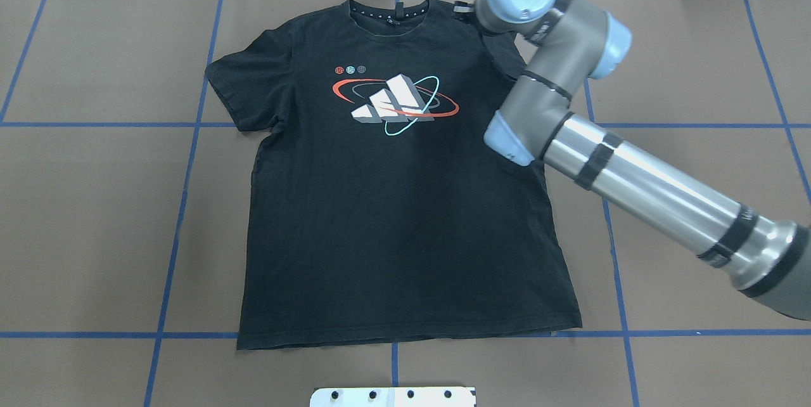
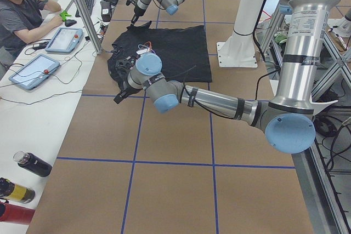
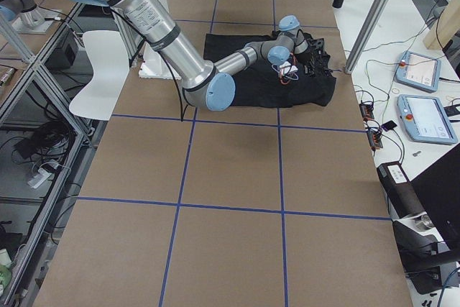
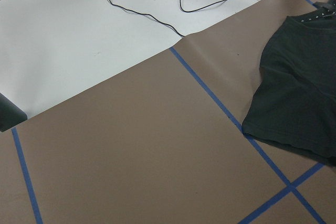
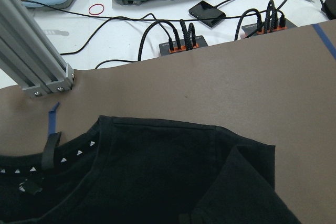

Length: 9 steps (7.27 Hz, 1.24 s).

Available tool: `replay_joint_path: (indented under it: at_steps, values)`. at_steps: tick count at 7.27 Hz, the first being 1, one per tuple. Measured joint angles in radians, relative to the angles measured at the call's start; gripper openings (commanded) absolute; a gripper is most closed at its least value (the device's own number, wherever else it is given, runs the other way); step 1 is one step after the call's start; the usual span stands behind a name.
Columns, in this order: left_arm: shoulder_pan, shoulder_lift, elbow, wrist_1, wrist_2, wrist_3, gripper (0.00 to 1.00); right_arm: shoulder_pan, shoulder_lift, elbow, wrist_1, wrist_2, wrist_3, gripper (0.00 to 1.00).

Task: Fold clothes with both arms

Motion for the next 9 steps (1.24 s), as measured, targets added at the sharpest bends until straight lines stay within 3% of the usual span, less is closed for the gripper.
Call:
replay_joint_path:
  at_steps: [3, 4, 7, 9]
  values:
    - [0.002, -0.003, 0.001, 0.0, 0.0, -0.003, 1.0, -0.038, 0.075, -0.104, -0.016, -0.056, 0.072, 0.0]
    - [0.006, -0.004, 0.002, 0.0, 0.0, -0.003, 1.0, -0.046, 0.084, -0.119, -0.016, -0.062, 0.083, 0.99]
    - [0.016, -0.009, 0.004, 0.0, 0.0, -0.005, 1.0, -0.061, 0.094, -0.135, -0.016, -0.078, 0.058, 1.0]
    - [0.031, -0.034, 0.009, 0.001, 0.0, -0.011, 1.0, -0.028, 0.099, -0.096, -0.049, 0.007, -0.03, 1.0]
